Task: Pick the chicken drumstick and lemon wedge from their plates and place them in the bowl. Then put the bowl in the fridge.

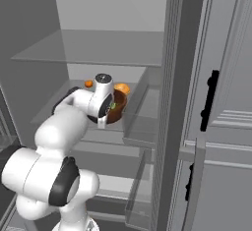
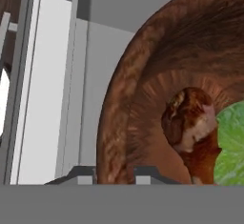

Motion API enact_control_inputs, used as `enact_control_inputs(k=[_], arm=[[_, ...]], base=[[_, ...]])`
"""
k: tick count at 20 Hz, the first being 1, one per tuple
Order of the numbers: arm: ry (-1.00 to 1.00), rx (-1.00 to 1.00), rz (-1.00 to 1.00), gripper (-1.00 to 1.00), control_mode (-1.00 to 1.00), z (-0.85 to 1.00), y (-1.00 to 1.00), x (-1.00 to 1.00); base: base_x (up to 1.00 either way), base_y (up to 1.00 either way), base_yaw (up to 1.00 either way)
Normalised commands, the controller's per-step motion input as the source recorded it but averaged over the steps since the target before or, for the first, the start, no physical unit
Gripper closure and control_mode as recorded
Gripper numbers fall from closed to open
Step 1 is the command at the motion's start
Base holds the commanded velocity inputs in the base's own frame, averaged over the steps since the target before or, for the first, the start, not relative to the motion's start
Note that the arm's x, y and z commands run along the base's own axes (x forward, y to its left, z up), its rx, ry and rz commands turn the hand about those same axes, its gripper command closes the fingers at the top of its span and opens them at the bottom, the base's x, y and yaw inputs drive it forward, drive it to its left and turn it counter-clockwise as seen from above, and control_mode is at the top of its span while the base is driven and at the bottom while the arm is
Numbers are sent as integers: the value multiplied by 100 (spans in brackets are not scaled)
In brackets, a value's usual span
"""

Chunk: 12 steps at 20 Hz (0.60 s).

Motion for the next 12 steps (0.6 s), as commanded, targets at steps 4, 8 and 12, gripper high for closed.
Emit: enact_control_inputs(k=[4,8,12], arm=[[0,0,0,100,-100,-15,0,68],[0,0,0,100,-100,-11,0,25],[0,0,0,-100,-100,-8,0,0]], base=[[0,0,0],[0,0,0],[0,0,0]])
